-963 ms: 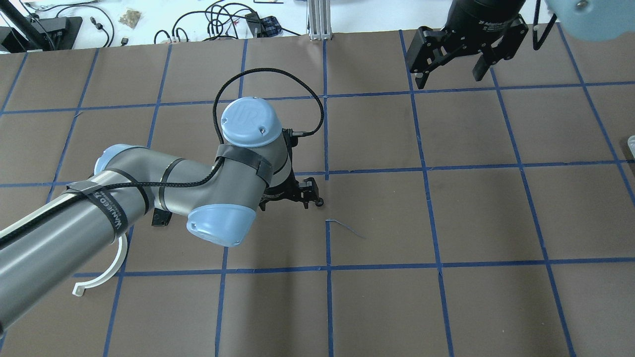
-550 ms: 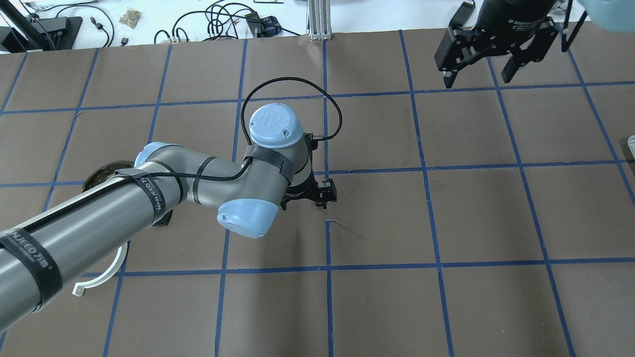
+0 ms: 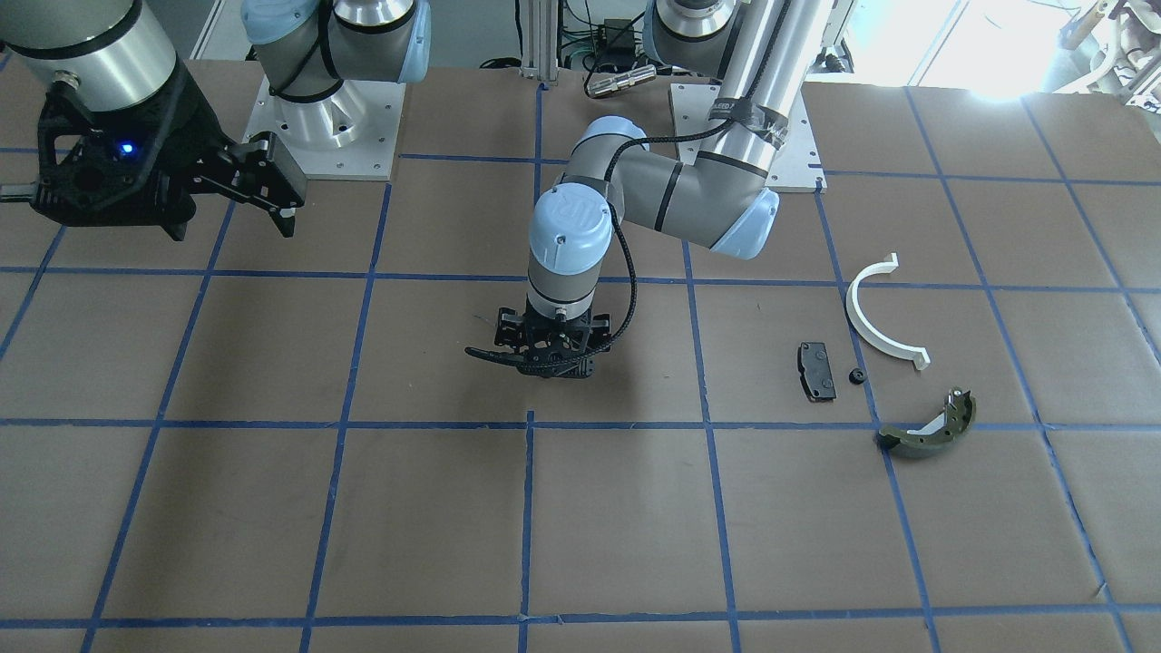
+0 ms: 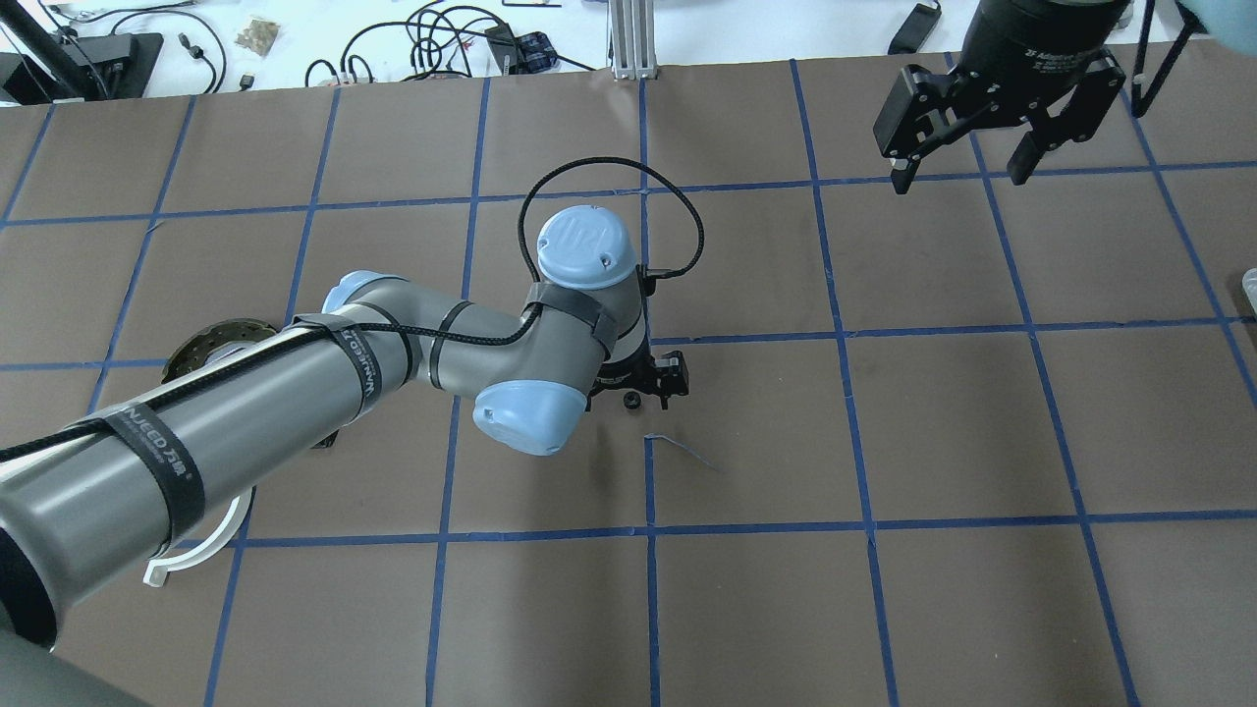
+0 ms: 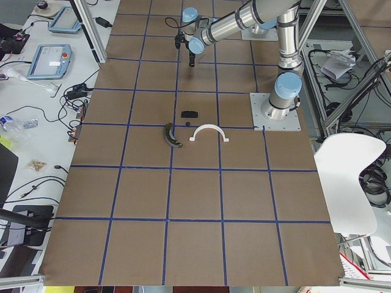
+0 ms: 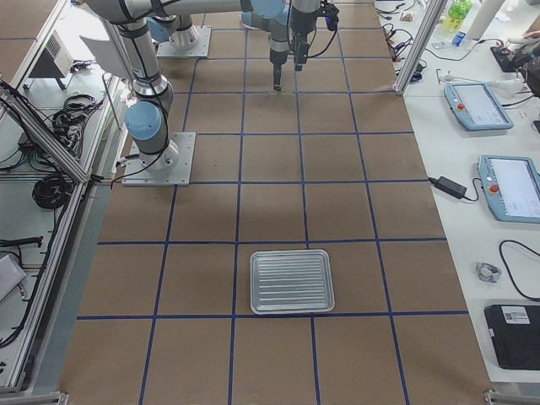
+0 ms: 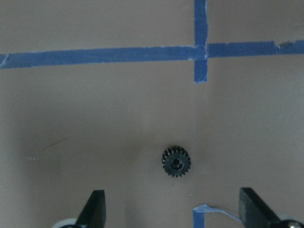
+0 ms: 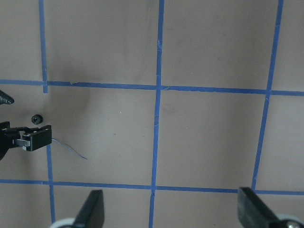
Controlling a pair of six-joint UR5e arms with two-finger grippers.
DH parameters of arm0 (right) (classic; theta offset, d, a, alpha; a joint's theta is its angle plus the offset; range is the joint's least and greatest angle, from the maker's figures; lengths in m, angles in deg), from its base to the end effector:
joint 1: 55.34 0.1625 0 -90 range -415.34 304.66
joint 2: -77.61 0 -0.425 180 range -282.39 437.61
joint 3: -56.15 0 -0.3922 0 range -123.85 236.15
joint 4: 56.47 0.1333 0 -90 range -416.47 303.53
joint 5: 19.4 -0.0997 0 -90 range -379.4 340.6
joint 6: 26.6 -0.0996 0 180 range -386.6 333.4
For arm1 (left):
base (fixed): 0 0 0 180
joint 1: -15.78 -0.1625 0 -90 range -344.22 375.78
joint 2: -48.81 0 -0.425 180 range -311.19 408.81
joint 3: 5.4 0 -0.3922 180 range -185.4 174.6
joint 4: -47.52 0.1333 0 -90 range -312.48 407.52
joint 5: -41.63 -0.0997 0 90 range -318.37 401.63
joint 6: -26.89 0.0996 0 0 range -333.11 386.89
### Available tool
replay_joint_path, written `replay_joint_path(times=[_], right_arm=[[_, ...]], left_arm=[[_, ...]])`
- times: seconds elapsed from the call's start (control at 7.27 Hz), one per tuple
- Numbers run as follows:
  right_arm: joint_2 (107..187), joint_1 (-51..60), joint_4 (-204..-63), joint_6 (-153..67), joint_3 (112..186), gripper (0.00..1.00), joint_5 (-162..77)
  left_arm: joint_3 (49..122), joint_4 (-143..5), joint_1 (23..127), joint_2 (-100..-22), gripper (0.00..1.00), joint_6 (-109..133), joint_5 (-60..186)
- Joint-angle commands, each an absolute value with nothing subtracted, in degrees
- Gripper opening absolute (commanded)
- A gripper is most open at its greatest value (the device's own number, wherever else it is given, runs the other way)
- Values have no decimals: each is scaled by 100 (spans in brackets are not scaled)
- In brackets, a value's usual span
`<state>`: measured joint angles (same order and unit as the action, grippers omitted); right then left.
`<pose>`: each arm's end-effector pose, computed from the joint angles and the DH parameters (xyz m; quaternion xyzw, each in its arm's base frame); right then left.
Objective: Place bearing gear from tray to pile
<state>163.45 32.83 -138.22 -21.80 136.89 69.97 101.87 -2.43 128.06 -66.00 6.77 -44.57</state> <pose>0.1179 -0.5196 0.5163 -0.0258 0.9993 0.0271 0.0071 -0.3439 -0.4703 0.1826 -0.0182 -0.9991 -0.0285 0.0245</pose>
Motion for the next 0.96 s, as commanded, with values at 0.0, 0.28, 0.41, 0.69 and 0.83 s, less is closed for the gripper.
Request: replay_joint_path(times=[0.0,0.28,0.41,0.69,0.83], right_arm=[[16357,3290,-13785,-2229,13683,100,7016],[16348,3281,-13768,-2204,13701,100,6989],[16339,3281,-13776,-2168,13701,100,7015],[16321,3281,-13768,-2212,13701,100,6963],[16356,3281,-13689,-2177,13735,100,6989]], left_arm=[[10174,-100,12811,-6728,100,703,-4450],[10174,14,12828,-6825,100,659,-4450],[10174,41,12837,-6852,95,659,-4450],[10165,32,12837,-6852,55,685,-4467],[10165,32,12837,-6852,36,651,-4468]])
